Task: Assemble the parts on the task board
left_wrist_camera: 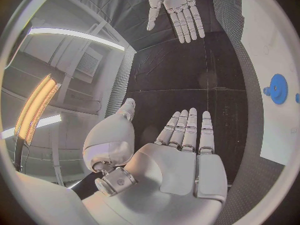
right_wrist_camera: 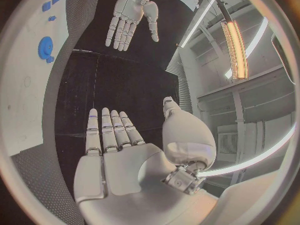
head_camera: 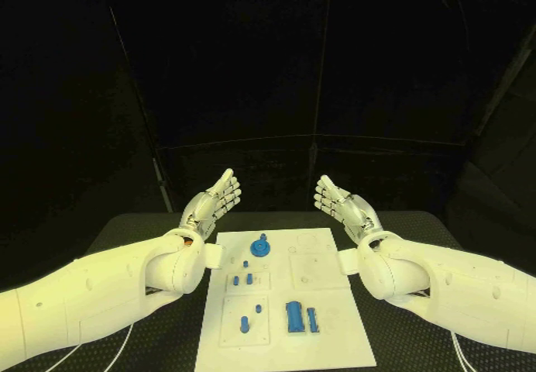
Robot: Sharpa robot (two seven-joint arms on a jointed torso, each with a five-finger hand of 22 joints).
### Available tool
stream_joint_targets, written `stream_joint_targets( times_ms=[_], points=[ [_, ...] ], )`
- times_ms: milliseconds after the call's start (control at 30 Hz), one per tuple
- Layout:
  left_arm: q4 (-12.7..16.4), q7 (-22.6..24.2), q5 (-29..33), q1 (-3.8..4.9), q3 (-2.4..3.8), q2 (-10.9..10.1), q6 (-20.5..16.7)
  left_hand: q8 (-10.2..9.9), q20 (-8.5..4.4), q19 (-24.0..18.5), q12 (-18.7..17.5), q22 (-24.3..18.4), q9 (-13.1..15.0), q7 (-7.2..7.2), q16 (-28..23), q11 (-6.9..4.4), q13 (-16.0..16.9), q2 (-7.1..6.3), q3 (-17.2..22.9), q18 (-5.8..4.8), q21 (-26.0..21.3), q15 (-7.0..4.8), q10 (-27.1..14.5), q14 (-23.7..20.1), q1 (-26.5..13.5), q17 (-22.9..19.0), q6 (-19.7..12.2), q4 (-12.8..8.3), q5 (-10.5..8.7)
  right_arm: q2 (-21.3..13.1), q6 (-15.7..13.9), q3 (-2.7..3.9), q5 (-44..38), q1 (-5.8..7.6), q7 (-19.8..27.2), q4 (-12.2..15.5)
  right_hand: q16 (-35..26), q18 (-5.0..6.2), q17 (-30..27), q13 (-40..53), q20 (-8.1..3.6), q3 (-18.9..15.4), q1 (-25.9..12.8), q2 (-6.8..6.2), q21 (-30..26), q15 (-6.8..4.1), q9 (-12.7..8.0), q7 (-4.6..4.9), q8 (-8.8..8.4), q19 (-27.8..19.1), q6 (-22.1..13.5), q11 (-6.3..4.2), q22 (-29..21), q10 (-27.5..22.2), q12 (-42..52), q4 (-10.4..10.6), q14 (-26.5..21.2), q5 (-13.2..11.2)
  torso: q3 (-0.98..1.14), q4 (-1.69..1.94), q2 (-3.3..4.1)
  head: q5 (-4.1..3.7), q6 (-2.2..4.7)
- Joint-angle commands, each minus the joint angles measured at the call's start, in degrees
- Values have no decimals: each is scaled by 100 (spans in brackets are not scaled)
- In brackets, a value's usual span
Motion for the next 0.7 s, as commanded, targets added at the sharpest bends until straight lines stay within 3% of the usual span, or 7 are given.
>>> stream_joint_targets(
  times_ms=[33,167,200,267,367,400,700],
  points=[
    [291,42,-90,-64,81,-71,-1137,-114,-562,-578,-223,-295,-14,-342,-268,-132,-15,-1,-540,-528,-82,-58,-653,-674,-947,-117,-679,7,-44,-49,-846,-41,685,63,416,178,-176,-539,-231,-112,-339,28,-1174,-11,-297,-17,-332,-228,-44,-657,-709,-59,-330,-796,-109,-523,-827,-476,26,-8,17,3,12],
    [606,43,-105,-154,188,-154,-1507,-114,-562,-774,-304,-398,-14,-342,-362,-132,-15,-1,-540,-528,-82,-58,-887,-914,-1287,-117,-921,7,-44,-80,-968,-79,785,99,461,285,-176,-539,-310,-112,-339,28,-1564,-11,-398,-17,-332,-228,-44,-875,-943,-59,-330,-1064,-109,-523,-1103,-476,26,-8,17,3,12],
    [648,43,-107,-166,203,-165,-1557,-114,-562,-813,-710,-420,-14,-342,-377,-132,-15,-1,-540,-528,-82,-58,-933,-967,-1356,-117,-970,7,-44,-80,-968,-79,785,99,461,285,-176,-539,-722,-112,-339,28,-1644,-11,-415,-17,-332,-228,-44,-920,-992,-59,-330,-1115,-109,-523,-1160,-476,26,-8,17,3,12],
    [704,44,-110,-183,222,-180,-1623,-114,-562,-888,-710,-453,-14,-342,-410,-132,-15,-1,-540,-528,-82,-58,-1009,-1041,-1465,-117,-1048,7,-44,-80,-968,-79,785,99,461,285,-176,-539,-722,-112,-339,28,-1784,-11,-449,-17,-332,-228,-44,-1001,-1078,-59,-330,-1215,-109,-523,-1258,-476,26,-8,17,3,12],
    [721,44,-110,-187,228,-185,-1642,-114,-562,-1013,-710,-518,-14,-342,-837,-132,-15,-1,-540,-528,-82,-58,-1154,-1189,-1672,-117,-1198,7,-44,-80,-968,-79,785,99,461,285,-176,-539,-722,-112,-339,28,-2044,-11,-519,-17,-332,-228,-44,-1140,-1235,-59,-330,-1388,-109,-523,-1441,-476,26,-8,17,3,12],
    [721,44,-110,-187,228,-185,-1642,-114,-562,-1047,-710,-924,-14,-342,-837,-132,-15,-1,-540,-528,-82,-58,-1192,-1230,-1725,-117,-1233,7,-44,-80,-968,-79,785,99,461,285,-176,-539,-722,-112,-339,28,-2108,-11,-921,-17,-332,-228,-44,-1179,-1273,-59,-330,-1436,-109,-523,-1485,-476,26,-8,17,3,12],
    [721,44,-110,-187,228,-185,-1642,-114,-562,-1283,-710,-924,-14,-342,-837,-132,-15,-1,-540,-528,-82,-58,-1455,-1500,-2107,-117,-1504,7,-44,-80,-968,-79,785,99,461,285,-176,-539,-722,-112,-339,28,-2570,-11,-921,-17,-332,-228,-44,-1423,-1553,-59,-330,-1746,-109,-523,-1813,-476,26,-8,17,3,12]
  ],
)
